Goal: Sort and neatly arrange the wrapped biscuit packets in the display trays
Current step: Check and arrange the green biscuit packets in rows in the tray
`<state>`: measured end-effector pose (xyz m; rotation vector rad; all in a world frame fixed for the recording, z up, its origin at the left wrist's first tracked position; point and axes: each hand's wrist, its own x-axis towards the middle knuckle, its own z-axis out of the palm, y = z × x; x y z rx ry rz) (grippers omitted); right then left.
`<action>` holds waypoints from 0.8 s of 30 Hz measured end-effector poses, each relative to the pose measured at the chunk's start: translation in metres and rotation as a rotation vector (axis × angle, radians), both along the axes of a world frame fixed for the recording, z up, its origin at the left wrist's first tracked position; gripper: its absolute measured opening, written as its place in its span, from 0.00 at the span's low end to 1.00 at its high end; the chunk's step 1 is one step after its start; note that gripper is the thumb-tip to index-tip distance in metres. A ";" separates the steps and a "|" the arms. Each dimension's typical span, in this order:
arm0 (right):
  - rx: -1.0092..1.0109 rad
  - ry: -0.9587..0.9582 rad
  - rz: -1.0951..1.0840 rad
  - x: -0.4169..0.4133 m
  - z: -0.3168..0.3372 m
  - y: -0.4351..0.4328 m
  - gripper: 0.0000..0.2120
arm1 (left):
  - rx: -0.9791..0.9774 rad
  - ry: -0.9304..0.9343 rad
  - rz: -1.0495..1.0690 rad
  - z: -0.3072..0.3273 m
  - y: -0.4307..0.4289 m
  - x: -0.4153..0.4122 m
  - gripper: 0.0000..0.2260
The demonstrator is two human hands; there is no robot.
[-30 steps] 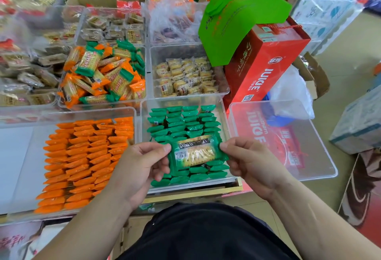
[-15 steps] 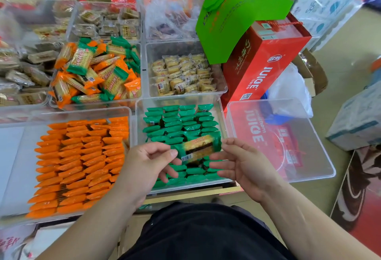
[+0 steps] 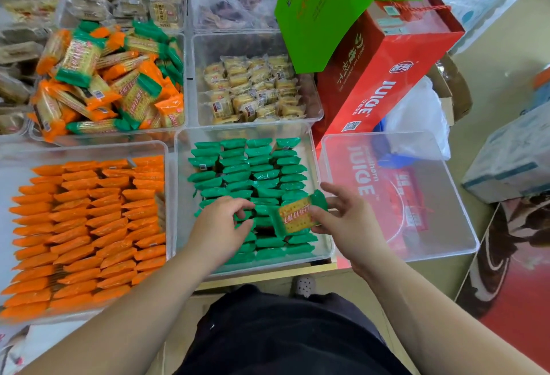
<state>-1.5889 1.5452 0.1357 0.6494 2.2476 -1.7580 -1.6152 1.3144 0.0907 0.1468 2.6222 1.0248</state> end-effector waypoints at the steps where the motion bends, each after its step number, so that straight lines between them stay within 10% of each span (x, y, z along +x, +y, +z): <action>1: 0.134 0.038 0.085 0.000 -0.008 0.000 0.18 | -0.075 0.020 -0.040 -0.010 0.002 -0.005 0.13; 10: 0.579 0.366 0.698 0.008 -0.043 -0.009 0.15 | -0.363 0.086 -0.285 -0.047 0.024 -0.021 0.11; 24: 0.636 0.367 0.868 0.005 -0.046 -0.029 0.16 | 0.002 0.126 0.047 -0.023 0.006 -0.027 0.03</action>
